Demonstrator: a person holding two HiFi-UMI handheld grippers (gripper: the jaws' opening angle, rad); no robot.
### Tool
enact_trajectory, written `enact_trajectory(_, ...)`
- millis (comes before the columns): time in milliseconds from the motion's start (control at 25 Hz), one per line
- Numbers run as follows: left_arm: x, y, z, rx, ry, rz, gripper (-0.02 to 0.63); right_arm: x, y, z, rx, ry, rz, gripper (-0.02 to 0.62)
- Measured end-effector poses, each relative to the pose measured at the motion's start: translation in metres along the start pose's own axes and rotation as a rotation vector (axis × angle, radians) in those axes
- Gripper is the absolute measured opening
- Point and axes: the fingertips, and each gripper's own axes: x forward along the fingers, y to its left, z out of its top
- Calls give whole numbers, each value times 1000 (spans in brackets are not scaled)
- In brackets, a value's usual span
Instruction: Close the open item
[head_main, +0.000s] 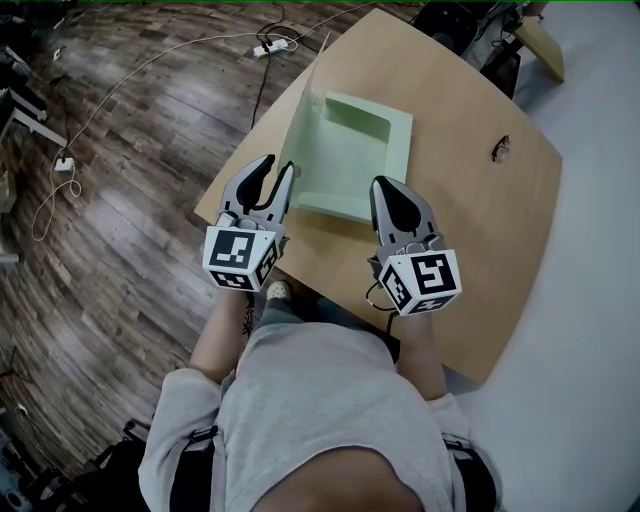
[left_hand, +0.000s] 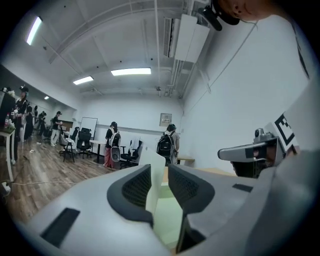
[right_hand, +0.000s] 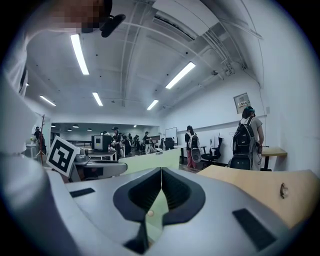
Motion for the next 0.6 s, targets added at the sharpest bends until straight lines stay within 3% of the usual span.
enact_trajectory(80,-1,0,1,-25,-10,12,52,-2,-4,-1,1,3,1,11)
enact_trajectory(600,10,-37,-8,-44,38,-26,18,-24,-34,-12,29,1,-1,11)
